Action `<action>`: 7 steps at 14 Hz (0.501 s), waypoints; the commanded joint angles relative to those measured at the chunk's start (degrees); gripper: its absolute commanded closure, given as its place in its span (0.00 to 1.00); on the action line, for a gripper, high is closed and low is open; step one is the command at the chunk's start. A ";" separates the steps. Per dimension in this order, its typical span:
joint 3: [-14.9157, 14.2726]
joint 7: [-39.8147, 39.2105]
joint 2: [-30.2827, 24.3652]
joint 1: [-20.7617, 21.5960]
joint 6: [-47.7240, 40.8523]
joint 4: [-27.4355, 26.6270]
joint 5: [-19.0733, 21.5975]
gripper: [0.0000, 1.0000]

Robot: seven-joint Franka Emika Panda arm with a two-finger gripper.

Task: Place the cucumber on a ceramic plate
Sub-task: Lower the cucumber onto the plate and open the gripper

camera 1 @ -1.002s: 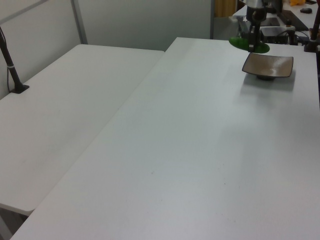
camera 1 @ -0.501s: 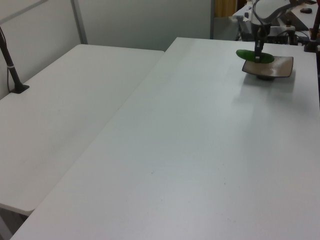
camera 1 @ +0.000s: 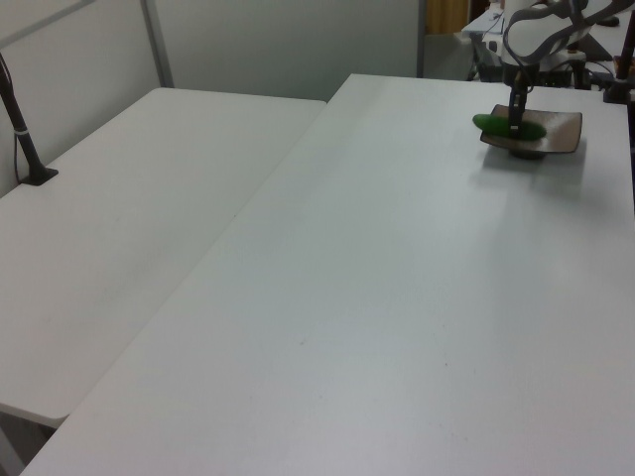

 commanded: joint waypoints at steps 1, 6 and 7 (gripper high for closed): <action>-0.53 -0.81 -1.59 0.47 0.77 -0.86 -0.51 0.05; -0.53 -0.19 -6.51 2.57 -5.01 0.71 -0.42 0.00; -0.53 0.15 -7.82 3.80 -7.03 1.42 -0.33 0.00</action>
